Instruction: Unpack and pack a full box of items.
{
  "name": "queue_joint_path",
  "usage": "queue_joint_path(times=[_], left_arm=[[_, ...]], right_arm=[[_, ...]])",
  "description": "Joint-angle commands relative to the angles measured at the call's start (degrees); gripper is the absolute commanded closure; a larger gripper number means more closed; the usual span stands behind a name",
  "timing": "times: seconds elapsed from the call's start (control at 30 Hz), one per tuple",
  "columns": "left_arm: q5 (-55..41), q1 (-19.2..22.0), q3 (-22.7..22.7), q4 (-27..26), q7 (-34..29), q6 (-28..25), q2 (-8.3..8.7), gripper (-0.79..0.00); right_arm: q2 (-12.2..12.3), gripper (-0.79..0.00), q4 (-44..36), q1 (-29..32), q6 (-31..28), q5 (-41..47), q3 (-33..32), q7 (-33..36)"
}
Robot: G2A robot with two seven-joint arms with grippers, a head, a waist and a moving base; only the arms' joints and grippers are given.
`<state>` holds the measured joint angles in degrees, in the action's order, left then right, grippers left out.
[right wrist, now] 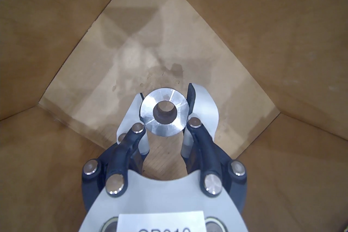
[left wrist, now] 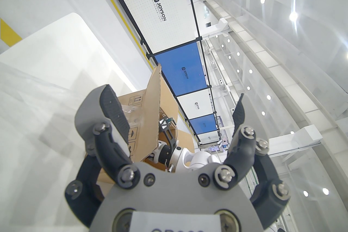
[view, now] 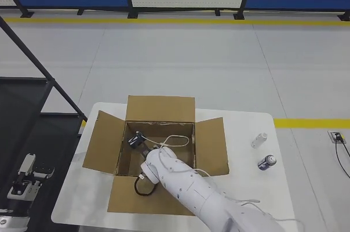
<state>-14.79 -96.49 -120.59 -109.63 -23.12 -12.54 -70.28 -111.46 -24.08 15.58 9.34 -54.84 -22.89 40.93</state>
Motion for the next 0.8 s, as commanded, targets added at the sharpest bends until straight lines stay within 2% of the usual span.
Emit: queue_joint_path(times=[0.0, 0.07, 0.1, 0.27, 0.43, 0.77], left_arm=[[0.0, 0.0, 0.0, 0.0, 0.0, 0.0, 0.00, -0.785], [0.0, 0.0, 0.0, 0.0, 0.0, 0.0, 0.00, -0.785], [0.0, 0.0, 0.0, 0.0, 0.0, 0.0, 0.00, -0.785], [0.0, 0.0, 0.0, 0.0, 0.0, 0.0, 0.00, -0.785], [0.0, 0.0, 0.0, 0.0, 0.0, 0.0, 0.00, -0.785], [0.0, 0.0, 0.0, 0.0, 0.0, 0.0, 0.00, -0.785]], right_arm=[[-1.0, -0.305, 2.4, -0.5, -0.8, 0.5, -0.2, -0.5], [-1.8, -0.403, 4.2, -0.9, -1.6, 0.8, -0.4, -0.9], [-2.1, -0.489, 4.9, -1.2, -2.1, 1.0, -0.5, -1.0], [-3.2, -0.554, 7.7, -1.9, -3.4, 1.3, -1.0, -2.3], [-3.2, -0.594, 7.6, -2.0, -5.0, 1.9, -1.8, -5.1], [-1.1, -0.573, 5.2, -3.0, -8.6, 2.4, -5.1, -11.7]])
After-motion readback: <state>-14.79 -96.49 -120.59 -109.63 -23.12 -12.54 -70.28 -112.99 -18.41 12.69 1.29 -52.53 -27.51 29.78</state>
